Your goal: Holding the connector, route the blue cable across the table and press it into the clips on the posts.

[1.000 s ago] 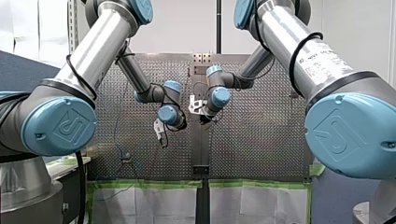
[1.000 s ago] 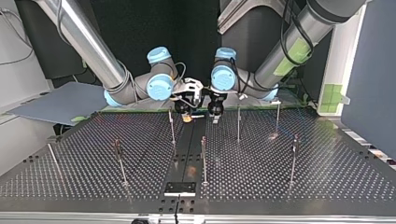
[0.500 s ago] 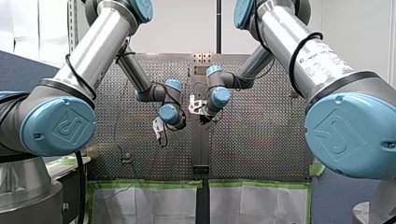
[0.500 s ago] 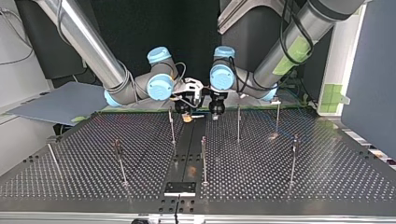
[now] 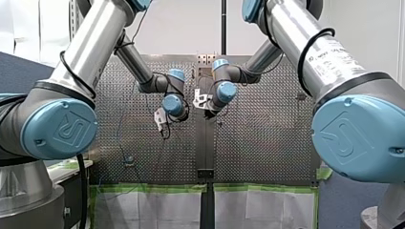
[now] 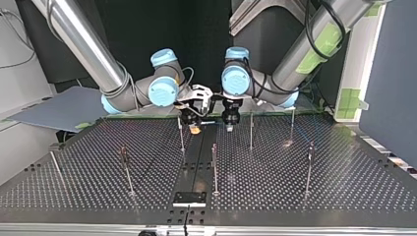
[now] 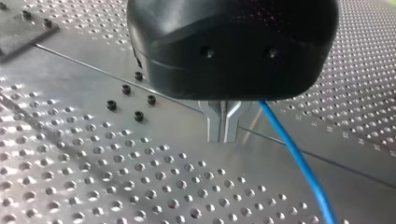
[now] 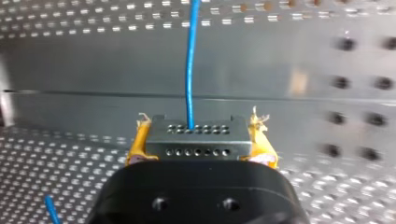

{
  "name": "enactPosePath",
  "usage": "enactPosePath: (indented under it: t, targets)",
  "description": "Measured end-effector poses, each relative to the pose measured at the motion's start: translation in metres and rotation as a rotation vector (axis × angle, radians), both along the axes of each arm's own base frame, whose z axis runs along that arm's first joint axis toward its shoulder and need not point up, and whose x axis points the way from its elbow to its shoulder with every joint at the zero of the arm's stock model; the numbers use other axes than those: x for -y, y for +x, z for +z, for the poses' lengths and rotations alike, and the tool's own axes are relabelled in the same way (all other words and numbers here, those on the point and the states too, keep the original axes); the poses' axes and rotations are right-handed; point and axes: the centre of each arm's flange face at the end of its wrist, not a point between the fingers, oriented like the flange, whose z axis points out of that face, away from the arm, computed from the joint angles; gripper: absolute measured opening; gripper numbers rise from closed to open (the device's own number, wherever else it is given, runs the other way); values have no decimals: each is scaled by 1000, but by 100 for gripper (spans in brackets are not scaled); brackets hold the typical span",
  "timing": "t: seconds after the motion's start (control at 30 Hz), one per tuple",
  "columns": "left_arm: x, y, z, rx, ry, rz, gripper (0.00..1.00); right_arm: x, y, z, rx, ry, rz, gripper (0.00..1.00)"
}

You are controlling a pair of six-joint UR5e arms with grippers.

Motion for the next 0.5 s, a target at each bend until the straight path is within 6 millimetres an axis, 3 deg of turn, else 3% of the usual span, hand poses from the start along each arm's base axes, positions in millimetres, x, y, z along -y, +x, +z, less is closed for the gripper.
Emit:
enactPosePath:
  t: [0.5]
  targets:
    - [3,-20,52,37,-2,-9,0,-9,-17,84,92,-50,-13,0]
